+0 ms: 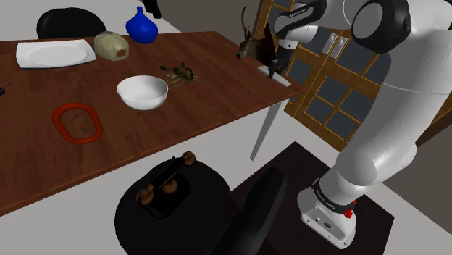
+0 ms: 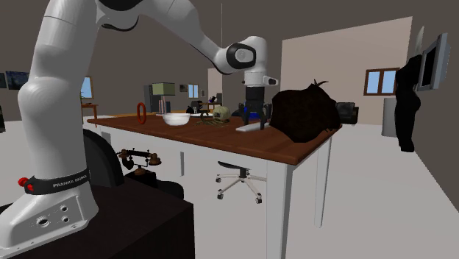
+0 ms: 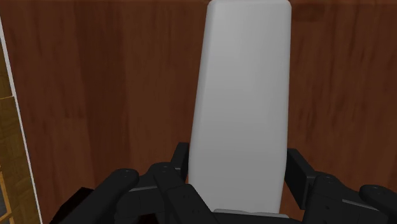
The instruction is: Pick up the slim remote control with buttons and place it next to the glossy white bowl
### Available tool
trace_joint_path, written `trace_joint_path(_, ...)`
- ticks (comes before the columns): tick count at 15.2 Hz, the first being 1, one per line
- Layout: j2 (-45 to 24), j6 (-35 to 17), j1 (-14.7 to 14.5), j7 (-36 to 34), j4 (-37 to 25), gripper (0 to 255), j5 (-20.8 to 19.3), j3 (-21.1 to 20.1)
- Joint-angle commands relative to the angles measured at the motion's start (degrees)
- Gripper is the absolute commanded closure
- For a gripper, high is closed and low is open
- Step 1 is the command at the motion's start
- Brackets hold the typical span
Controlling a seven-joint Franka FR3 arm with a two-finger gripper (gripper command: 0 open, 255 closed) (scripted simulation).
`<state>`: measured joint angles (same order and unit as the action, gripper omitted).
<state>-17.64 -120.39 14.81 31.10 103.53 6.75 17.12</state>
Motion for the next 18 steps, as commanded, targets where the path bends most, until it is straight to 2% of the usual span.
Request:
trace_joint_path(1,0.70,1.26,-0.09,-0.22,-0.60,255,-0.28,0.09)
trace_joint_path(16,3.80,11.75,-0.23,-1.21,-8.15,255,-1.62,0.52)
trace_joint_path(18,5.02,11.28,-1.15,-2.53,-6.56,255,-2.07,0.15)
